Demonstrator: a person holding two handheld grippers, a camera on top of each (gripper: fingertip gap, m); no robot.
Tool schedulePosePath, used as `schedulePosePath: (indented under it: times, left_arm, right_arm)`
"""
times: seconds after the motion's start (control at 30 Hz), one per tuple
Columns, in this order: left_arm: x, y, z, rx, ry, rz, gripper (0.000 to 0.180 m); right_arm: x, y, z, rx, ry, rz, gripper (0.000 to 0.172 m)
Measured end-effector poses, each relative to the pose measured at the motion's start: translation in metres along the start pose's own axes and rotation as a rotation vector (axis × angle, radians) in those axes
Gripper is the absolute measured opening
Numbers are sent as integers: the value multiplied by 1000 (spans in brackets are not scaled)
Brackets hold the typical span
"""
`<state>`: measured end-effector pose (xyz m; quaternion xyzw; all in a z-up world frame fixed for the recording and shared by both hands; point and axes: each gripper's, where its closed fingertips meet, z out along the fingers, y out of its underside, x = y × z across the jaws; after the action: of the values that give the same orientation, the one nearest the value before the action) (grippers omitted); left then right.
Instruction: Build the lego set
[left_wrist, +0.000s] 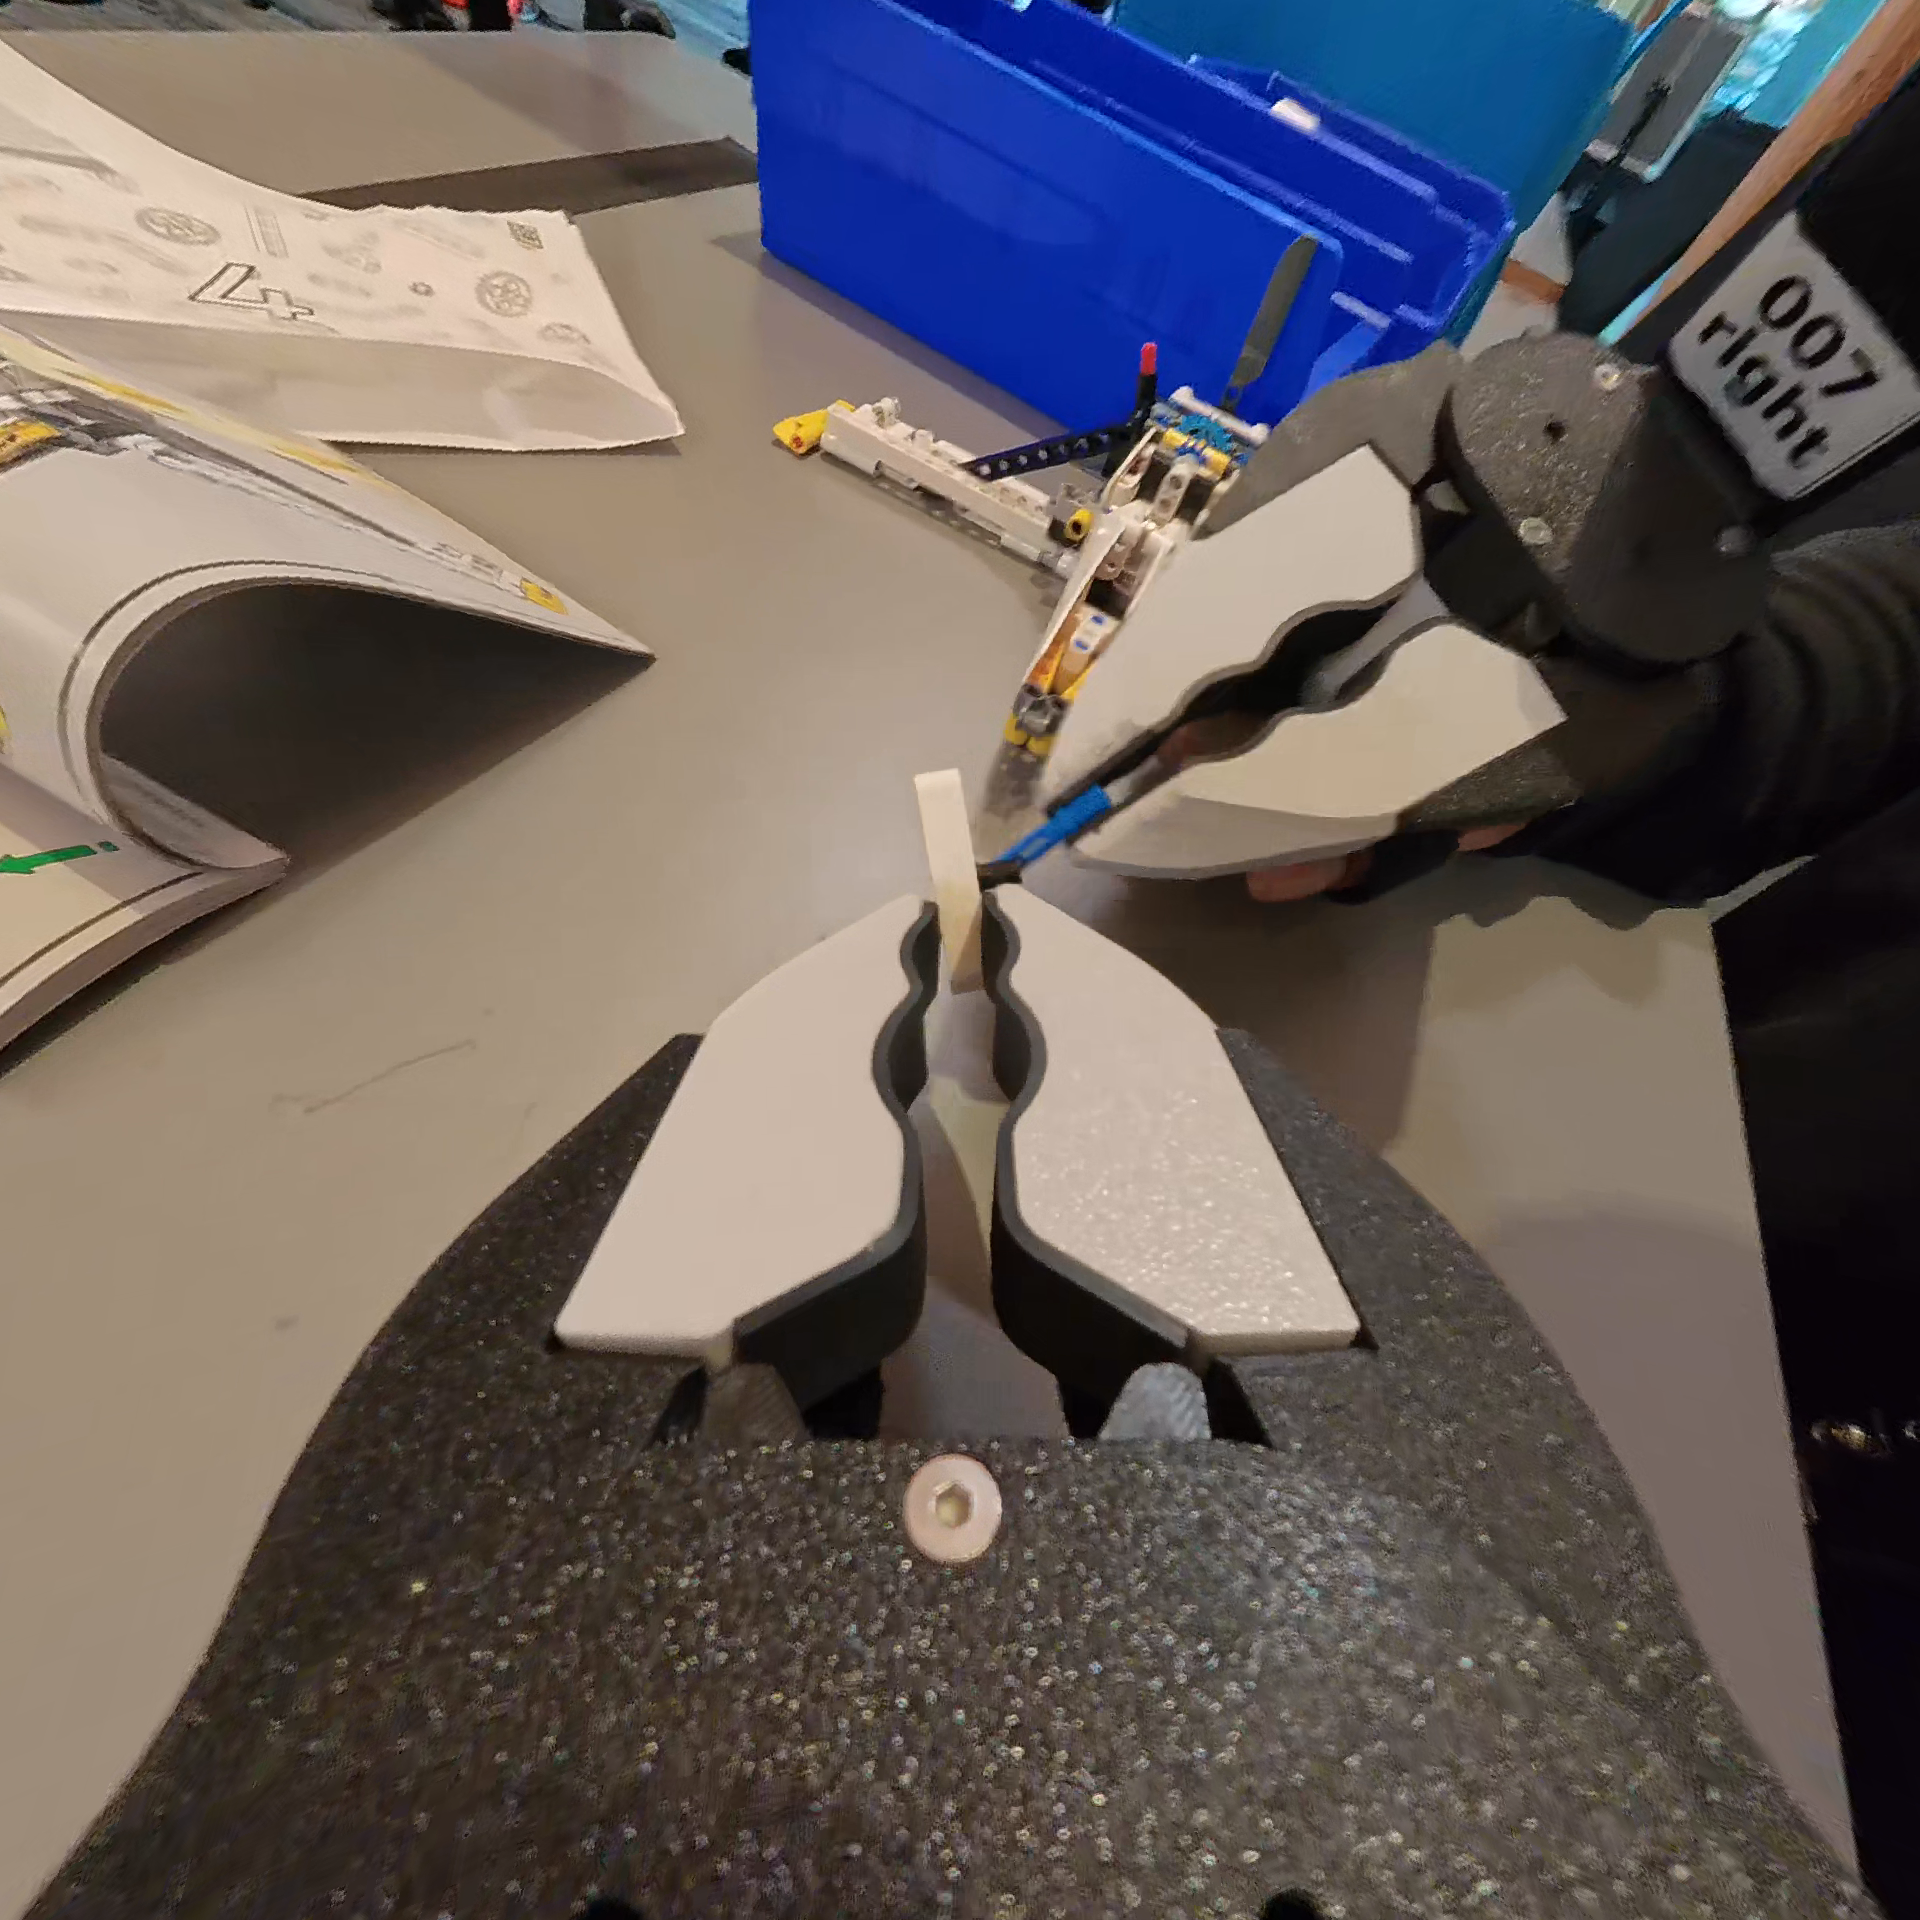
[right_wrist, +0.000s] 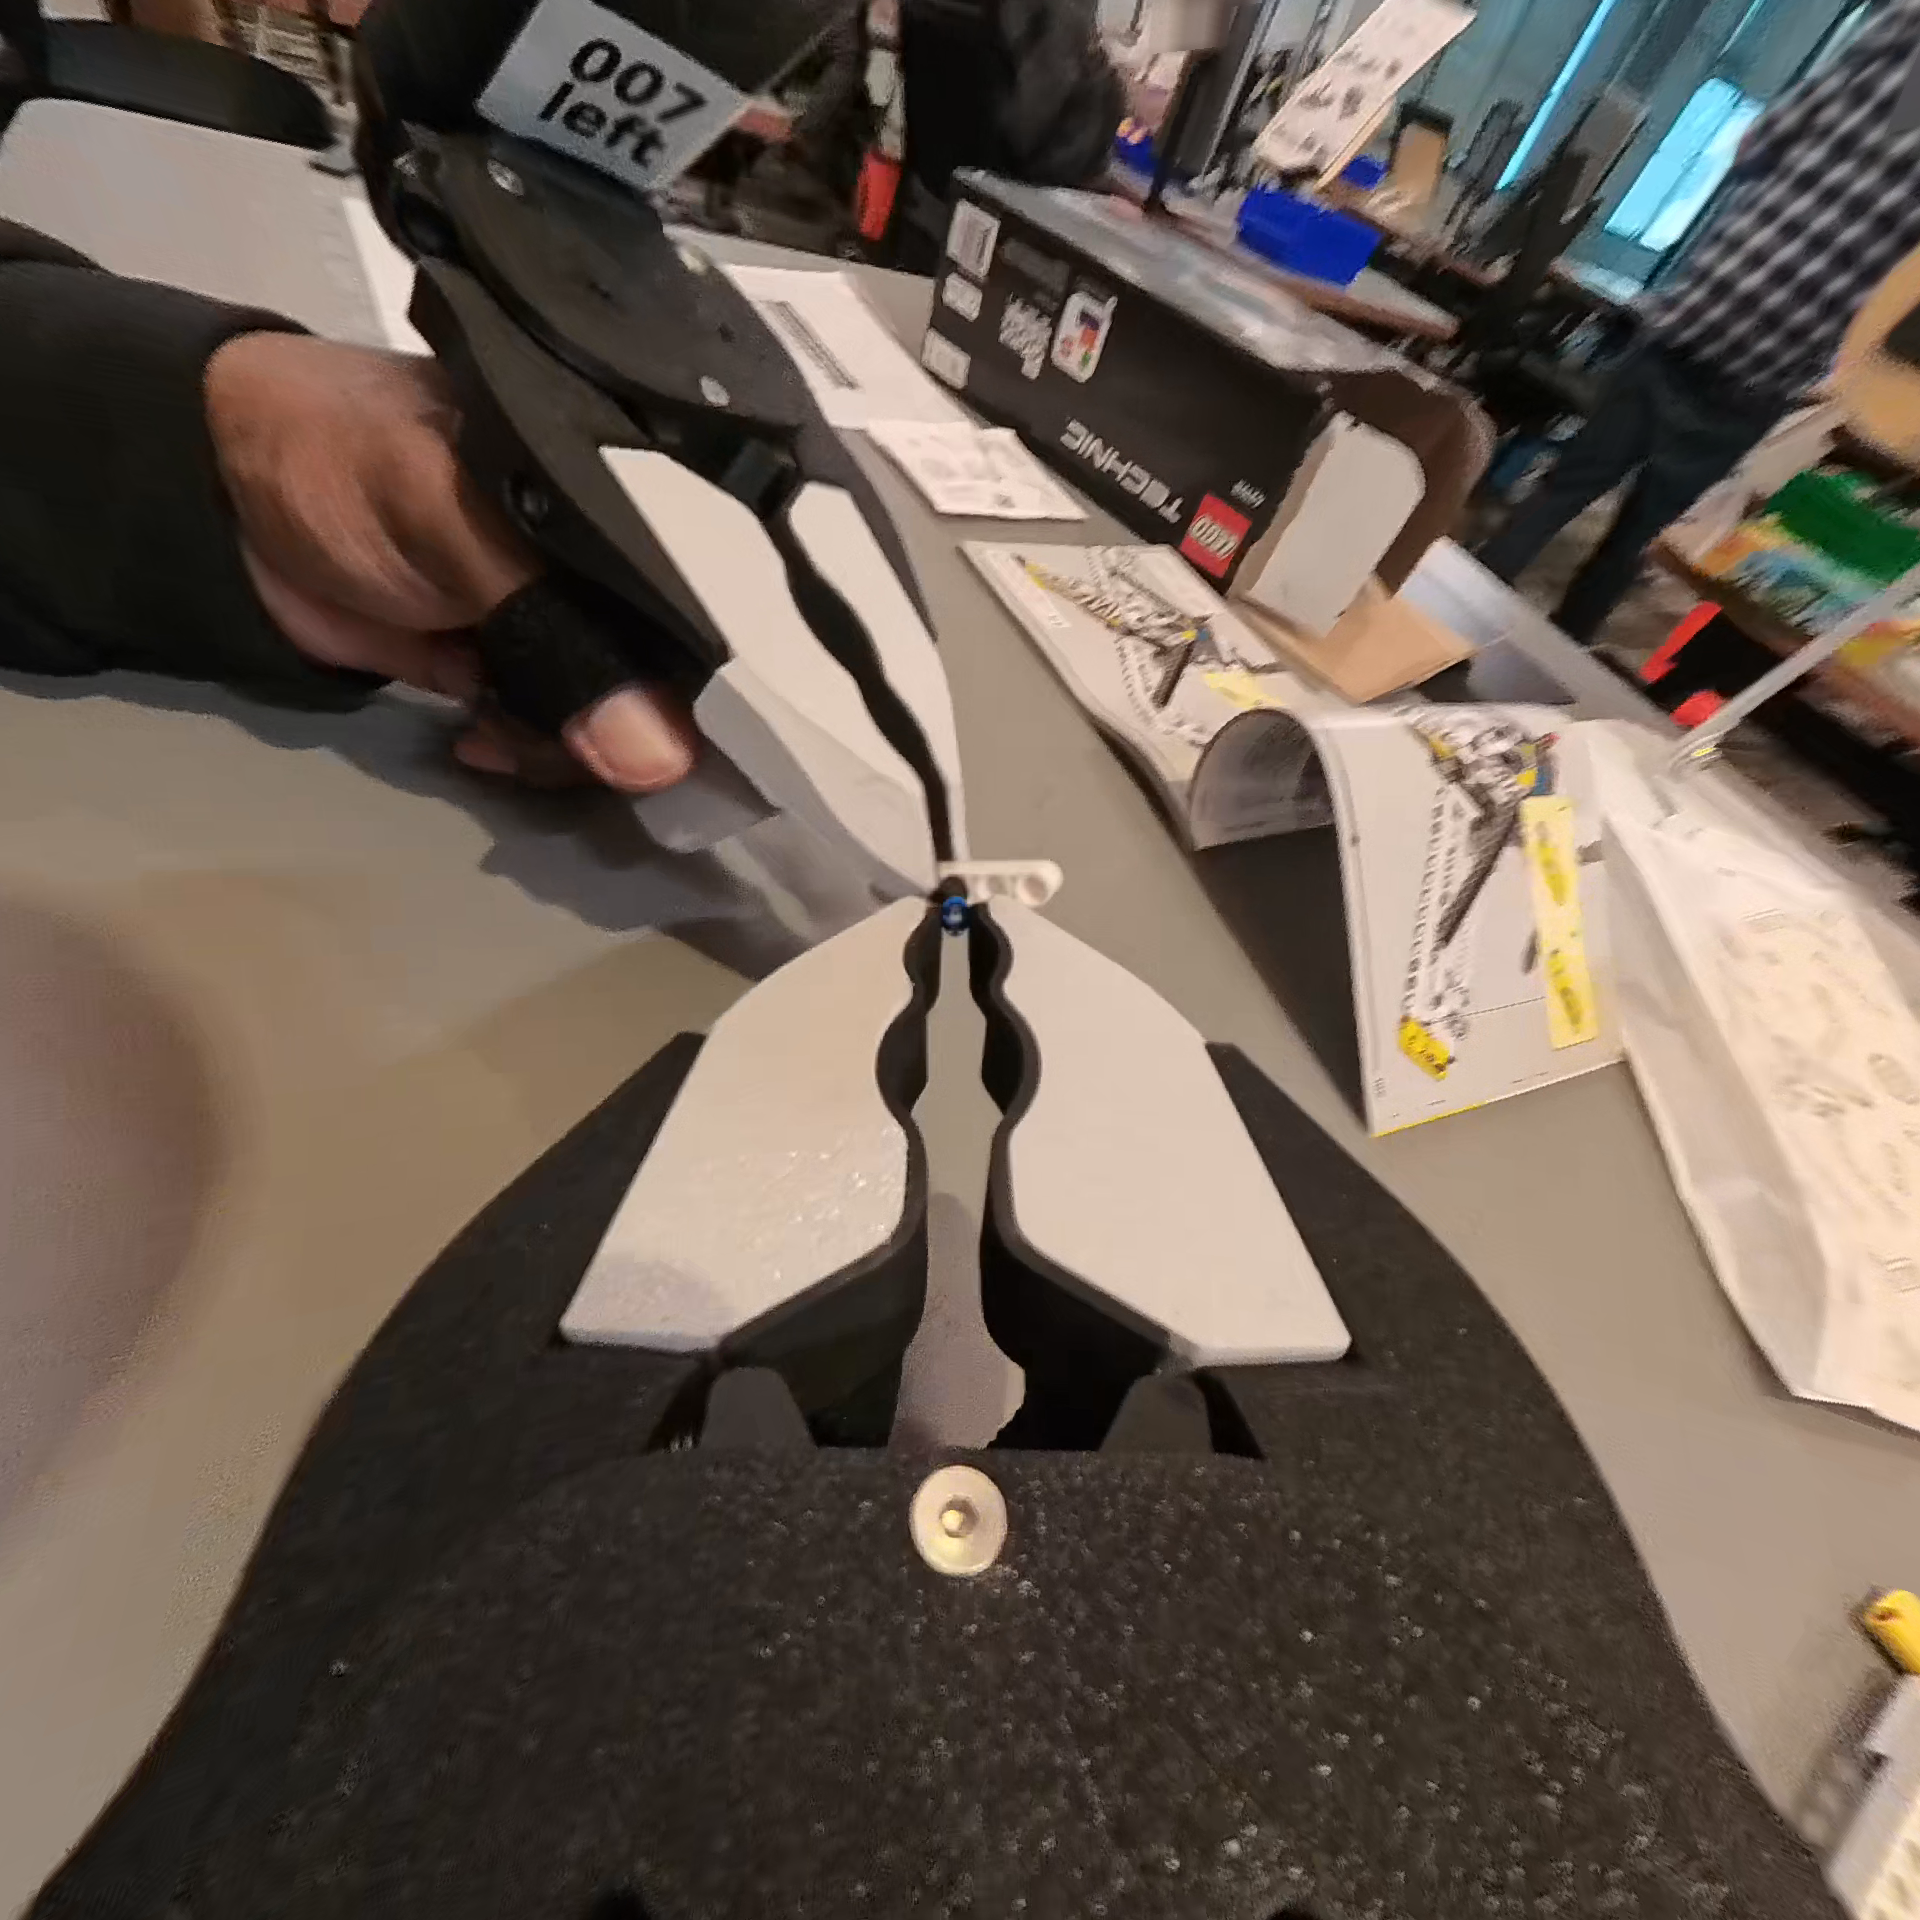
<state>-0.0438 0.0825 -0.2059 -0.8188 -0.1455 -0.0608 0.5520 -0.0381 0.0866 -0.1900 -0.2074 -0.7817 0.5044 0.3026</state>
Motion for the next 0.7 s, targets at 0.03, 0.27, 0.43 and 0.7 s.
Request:
schedulePosePath:
  times: [0.03,0.27,0.43,0.7]
  left_arm:
    - [-3,1,0,-10,-23,4,7]
    - [-6,1,-2,-8,-26,-9,7]
    - [-5,4,0,-27,-26,5,7]
    - [-1,1,-3,2,-4,22,7]
  right_arm:
    - [-4,4,0,-18,-37,21,4]
    - [-23,36,3,-247,-211,45,5]
    - [-36,65,-4,-447,-289,14,6]
    - [-28,53,-9,-367,-316,172,18]
